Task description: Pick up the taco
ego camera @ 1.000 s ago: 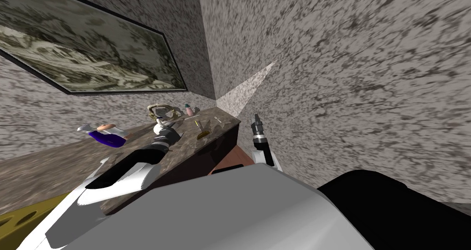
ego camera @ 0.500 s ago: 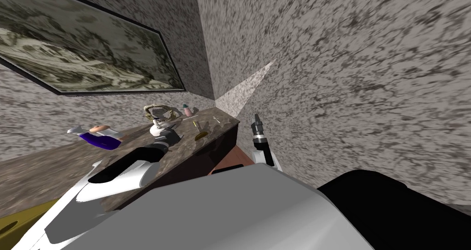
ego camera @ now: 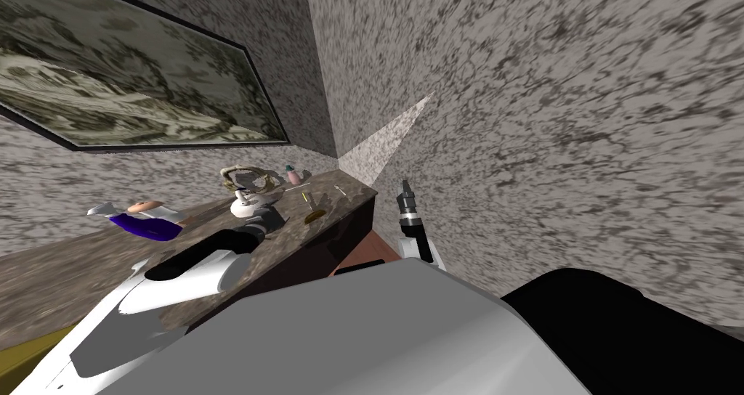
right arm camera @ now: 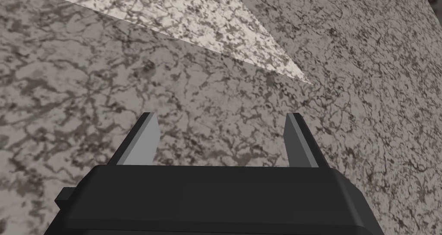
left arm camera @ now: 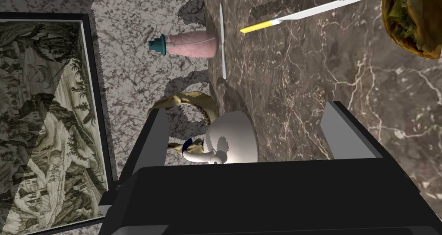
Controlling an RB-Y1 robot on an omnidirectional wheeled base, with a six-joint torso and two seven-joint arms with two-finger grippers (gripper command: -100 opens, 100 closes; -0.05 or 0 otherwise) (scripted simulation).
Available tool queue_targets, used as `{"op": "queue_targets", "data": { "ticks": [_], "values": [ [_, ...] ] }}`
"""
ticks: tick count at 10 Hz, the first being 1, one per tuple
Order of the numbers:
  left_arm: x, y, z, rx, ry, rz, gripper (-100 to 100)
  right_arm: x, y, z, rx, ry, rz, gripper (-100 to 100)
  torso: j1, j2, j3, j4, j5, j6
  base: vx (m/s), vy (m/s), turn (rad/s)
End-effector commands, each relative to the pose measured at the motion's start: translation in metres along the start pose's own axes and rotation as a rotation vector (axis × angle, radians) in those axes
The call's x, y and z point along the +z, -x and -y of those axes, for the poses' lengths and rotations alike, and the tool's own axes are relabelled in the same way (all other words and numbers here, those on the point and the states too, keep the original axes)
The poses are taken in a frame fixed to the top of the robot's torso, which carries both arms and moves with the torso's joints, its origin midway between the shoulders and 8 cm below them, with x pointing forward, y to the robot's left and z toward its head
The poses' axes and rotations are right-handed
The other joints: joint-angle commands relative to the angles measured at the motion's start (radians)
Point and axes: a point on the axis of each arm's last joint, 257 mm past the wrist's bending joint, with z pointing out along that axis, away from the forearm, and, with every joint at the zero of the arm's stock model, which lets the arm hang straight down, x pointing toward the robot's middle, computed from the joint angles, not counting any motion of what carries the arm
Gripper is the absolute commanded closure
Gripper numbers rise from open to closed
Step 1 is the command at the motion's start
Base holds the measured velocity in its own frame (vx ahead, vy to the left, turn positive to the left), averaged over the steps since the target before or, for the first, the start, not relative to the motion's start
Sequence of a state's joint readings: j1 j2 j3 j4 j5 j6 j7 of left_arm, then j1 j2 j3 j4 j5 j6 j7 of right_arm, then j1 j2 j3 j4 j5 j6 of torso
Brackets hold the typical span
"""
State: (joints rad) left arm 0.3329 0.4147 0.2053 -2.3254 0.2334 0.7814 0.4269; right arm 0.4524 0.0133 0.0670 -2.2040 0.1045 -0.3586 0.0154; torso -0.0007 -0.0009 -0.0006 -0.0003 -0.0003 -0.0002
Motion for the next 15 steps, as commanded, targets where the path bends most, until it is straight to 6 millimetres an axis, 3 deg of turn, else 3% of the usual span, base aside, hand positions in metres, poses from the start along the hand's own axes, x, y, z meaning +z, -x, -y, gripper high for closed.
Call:
{"op": "queue_targets", "data": {
  "ticks": [1, 15],
  "values": [
    [0.003, 0.005, -0.005, -0.033, 0.037, 0.011, -100, 0.000, 0.000, 0.000, 0.000, 0.000, 0.000, 0, 0.000, 0.000, 0.000, 0.000, 0.000, 0.000, 0.023, -0.024, -0.041],
    [0.007, 0.043, -0.063, -0.195, 0.345, 0.140, -100, 0.000, 0.000, 0.000, 0.000, 0.000, 0.000, 0, 0.001, 0.000, 0.000, 0.000, 0.000, 0.000, 0.023, -0.018, -0.034]
  ]
}}
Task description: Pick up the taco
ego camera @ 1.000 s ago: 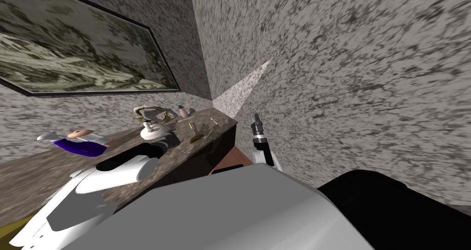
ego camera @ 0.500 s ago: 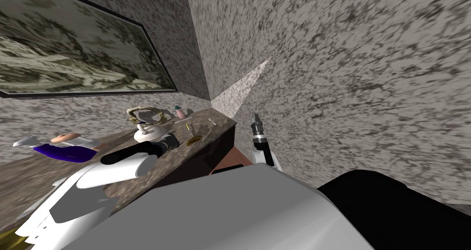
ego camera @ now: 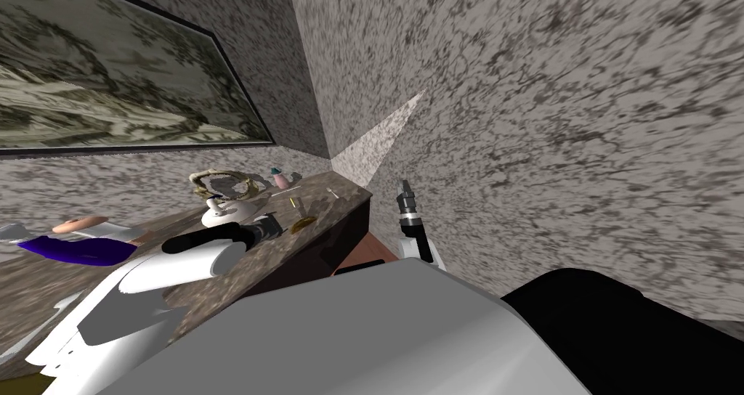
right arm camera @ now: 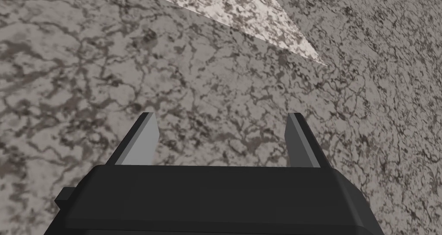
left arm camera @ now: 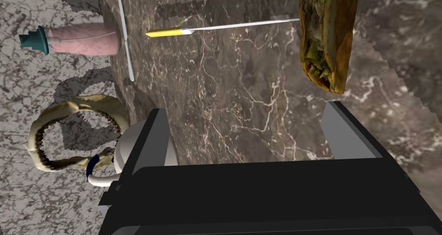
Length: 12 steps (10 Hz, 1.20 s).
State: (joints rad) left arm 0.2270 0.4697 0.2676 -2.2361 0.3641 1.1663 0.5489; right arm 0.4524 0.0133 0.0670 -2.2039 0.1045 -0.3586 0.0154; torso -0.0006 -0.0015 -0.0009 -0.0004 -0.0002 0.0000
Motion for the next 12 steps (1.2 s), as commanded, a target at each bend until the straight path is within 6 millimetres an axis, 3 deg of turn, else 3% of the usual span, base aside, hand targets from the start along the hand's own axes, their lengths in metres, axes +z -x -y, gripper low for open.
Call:
{"op": "queue_targets", "data": {
  "ticks": [1, 12],
  "values": [
    [0.001, 0.005, -0.008, -0.017, 0.041, 0.020, -100, 0.000, 0.000, 0.000, 0.000, 0.000, 0.000, 0, 0.000, 0.000, 0.000, 0.000, 0.000, 0.000, 0.029, -0.012, -0.039],
    [0.002, 0.033, -0.045, -0.160, 0.286, 0.125, -100, 0.000, 0.000, 0.000, 0.000, 0.000, 0.000, 0, 0.000, 0.000, 0.000, 0.000, 0.000, 0.000, 0.025, -0.010, -0.041]
  ]
}}
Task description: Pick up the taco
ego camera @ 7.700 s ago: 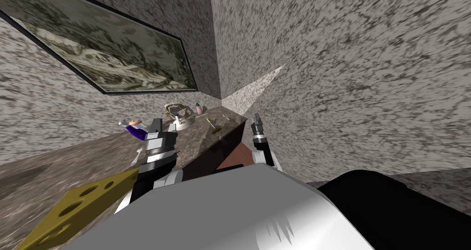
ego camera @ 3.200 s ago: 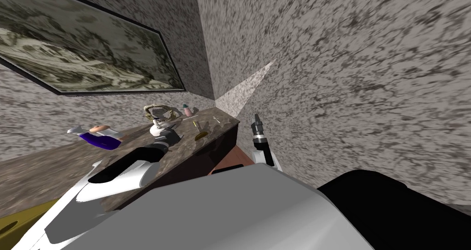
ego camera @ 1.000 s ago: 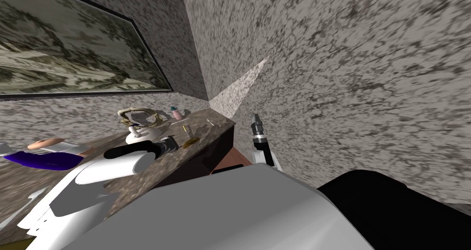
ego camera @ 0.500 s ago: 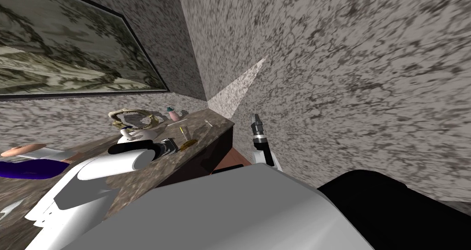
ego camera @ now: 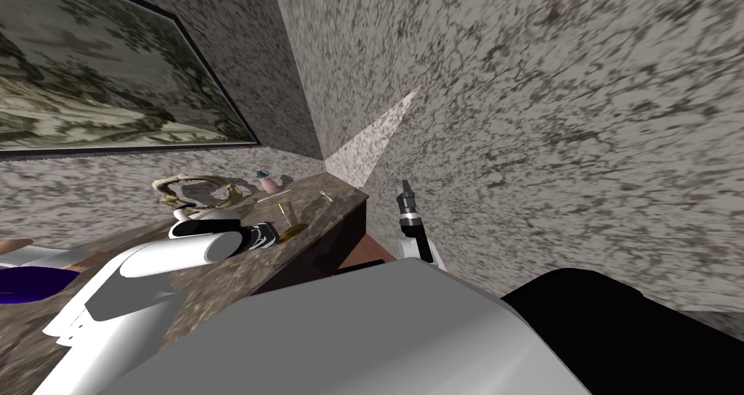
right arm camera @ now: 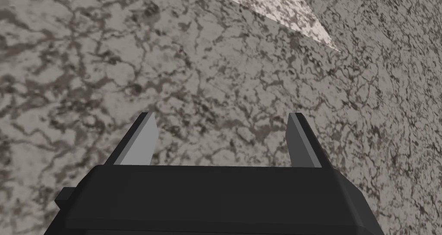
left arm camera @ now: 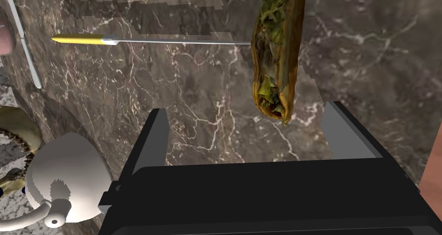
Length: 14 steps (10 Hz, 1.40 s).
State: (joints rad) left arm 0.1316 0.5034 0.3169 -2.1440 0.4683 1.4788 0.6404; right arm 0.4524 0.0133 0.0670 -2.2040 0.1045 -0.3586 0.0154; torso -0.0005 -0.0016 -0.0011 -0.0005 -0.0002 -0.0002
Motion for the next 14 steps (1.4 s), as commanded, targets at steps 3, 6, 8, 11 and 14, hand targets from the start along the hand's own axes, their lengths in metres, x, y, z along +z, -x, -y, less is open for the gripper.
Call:
{"op": "queue_targets", "data": {
  "ticks": [3, 6, 8, 11, 14],
  "values": [
    [0.001, 0.011, -0.013, -0.035, 0.079, 0.041, -100, 0.000, 0.000, 0.000, 0.000, 0.000, 0.000, 0, 0.000, 0.000, 0.000, 0.000, 0.000, 0.000, 0.027, -0.007, -0.042],
    [-0.002, 0.020, -0.021, -0.070, 0.150, 0.077, -100, 0.000, 0.000, 0.000, 0.000, 0.000, 0.000, 0, 0.001, 0.000, 0.000, 0.000, 0.000, 0.000, 0.024, -0.004, -0.038],
    [-0.003, 0.024, -0.025, -0.083, 0.178, 0.093, -100, 0.000, 0.000, 0.000, 0.000, 0.000, 0.000, 0, 0.000, 0.000, 0.000, 0.000, 0.000, 0.000, 0.030, -0.005, -0.052],
    [-0.008, 0.034, -0.029, -0.107, 0.233, 0.130, -100, 0.000, 0.000, 0.000, 0.000, 0.000, 0.000, 0, 0.000, 0.001, 0.000, 0.000, 0.000, 0.000, 0.022, -0.007, -0.037],
    [-0.009, 0.035, -0.029, -0.110, 0.239, 0.135, 0, 0.000, 0.000, 0.000, 0.000, 0.000, 0.000, 0, 0.001, 0.001, 0.001, 0.000, 0.000, 0.000, 0.011, -0.002, -0.014]
  ]
}}
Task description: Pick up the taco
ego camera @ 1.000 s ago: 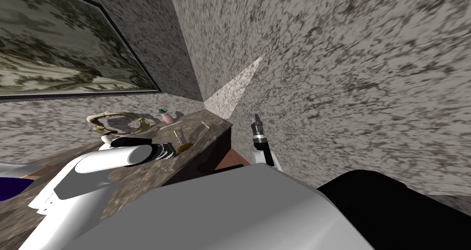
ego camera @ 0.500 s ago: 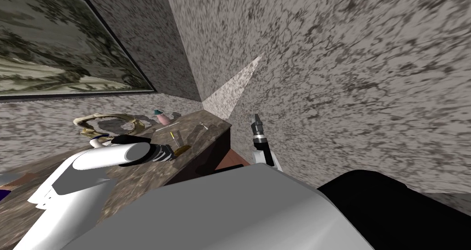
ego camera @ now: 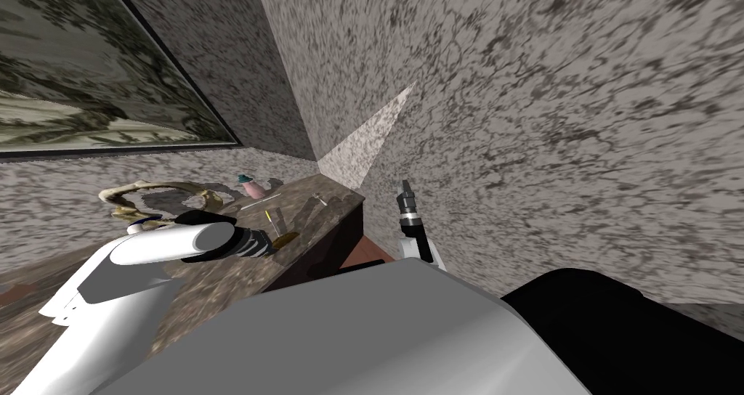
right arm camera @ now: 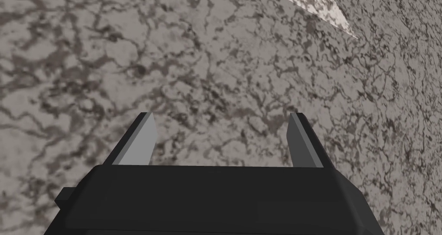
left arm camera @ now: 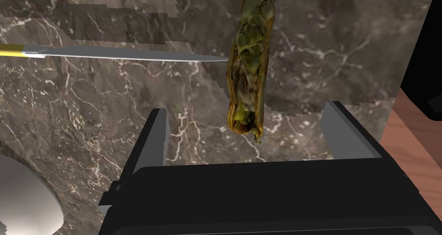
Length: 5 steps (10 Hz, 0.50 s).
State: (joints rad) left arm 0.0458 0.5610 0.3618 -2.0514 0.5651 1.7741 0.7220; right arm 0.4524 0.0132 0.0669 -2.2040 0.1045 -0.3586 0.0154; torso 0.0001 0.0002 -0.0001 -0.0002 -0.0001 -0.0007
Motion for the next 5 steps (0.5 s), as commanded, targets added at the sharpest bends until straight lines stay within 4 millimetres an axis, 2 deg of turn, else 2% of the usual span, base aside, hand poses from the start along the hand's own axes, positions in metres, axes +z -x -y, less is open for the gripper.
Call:
{"op": "queue_targets", "data": {
  "ticks": [1, 4, 5],
  "values": [
    [0.010, 0.001, 0.002, -0.002, 0.000, 0.000, -100, 0.000, 0.000, 0.000, 0.000, 0.000, 0.000, 0, 0.000, 0.000, 0.000, 0.000, 0.000, 0.000, 0.002, -0.004, -0.013],
    [0.022, 0.003, 0.003, -0.003, 0.000, 0.001, -100, 0.000, 0.000, 0.000, 0.000, 0.000, 0.000, 0, 0.000, 0.000, 0.000, 0.000, 0.000, 0.000, 0.002, -0.007, -0.006],
    [0.019, 0.003, 0.004, -0.004, 0.001, 0.001, -100, 0.000, 0.000, 0.000, 0.000, 0.000, 0.000, 0, 0.000, 0.000, 0.000, 0.000, 0.000, 0.000, 0.000, 0.000, 0.000]
  ]
}}
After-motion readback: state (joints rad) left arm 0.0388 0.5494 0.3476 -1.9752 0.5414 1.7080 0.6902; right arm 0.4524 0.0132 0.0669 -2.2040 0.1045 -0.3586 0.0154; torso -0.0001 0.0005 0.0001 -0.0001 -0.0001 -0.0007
